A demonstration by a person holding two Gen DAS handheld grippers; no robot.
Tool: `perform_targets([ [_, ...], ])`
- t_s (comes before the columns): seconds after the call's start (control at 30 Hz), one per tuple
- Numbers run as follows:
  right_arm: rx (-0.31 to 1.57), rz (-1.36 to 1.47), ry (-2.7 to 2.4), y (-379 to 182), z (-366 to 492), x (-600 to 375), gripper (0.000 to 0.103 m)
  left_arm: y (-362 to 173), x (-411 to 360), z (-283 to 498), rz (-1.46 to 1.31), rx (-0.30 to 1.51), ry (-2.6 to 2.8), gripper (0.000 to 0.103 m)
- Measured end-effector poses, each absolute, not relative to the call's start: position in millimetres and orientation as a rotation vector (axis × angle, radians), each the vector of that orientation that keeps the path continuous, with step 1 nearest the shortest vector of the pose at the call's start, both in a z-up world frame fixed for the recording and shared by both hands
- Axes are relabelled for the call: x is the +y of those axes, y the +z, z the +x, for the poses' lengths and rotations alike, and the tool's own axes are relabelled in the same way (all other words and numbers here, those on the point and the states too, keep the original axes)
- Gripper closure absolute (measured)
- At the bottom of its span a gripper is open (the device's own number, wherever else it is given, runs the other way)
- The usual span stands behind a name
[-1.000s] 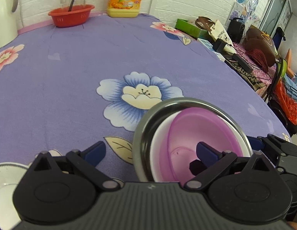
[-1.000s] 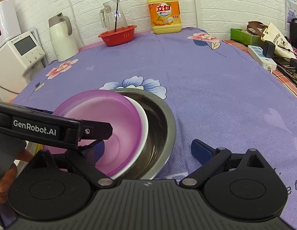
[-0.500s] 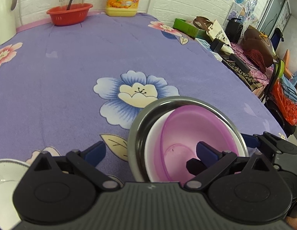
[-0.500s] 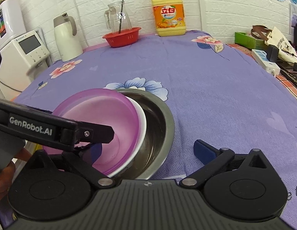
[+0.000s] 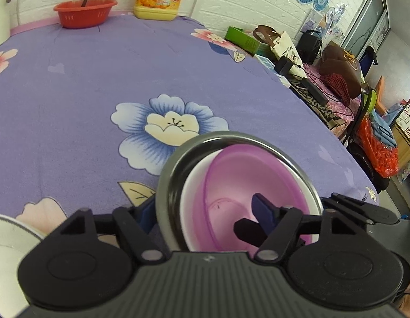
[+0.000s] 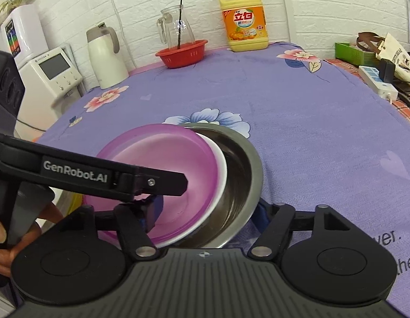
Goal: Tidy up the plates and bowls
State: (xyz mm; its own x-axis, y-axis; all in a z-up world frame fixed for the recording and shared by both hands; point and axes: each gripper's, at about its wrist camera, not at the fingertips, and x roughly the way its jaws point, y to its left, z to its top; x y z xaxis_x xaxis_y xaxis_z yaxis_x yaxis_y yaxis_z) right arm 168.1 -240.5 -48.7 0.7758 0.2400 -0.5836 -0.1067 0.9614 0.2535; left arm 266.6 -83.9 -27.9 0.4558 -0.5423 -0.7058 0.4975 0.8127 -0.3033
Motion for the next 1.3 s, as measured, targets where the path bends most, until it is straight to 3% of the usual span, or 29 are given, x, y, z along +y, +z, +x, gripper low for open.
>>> perform_targets([
  [0.37, 0.618, 0.148, 0.157, -24.6, 154.8, -223.1, 0.0, -4.3, -73.1, 252.1, -0.113, 0.862, -0.62, 0.034],
  [0.7, 0.573, 0.105, 0.336, -4.8, 152.3, -156.6, 0.0, 20.4, 16.5, 215.2, -0.144, 0.777, -0.421, 0.034],
  [1.0, 0.634, 0.063, 0.516, -13.5, 161.4, -80.0, 0.0, 3.0, 99.0, 195.8, -0.219, 0.799, -0.273, 0.034],
  [1.3, 0.696, 0.048, 0.515, -23.4, 169.5, -64.4, 0.0, -10.2, 114.5, 196.8, -0.261, 0.791, -0.318, 0.034],
])
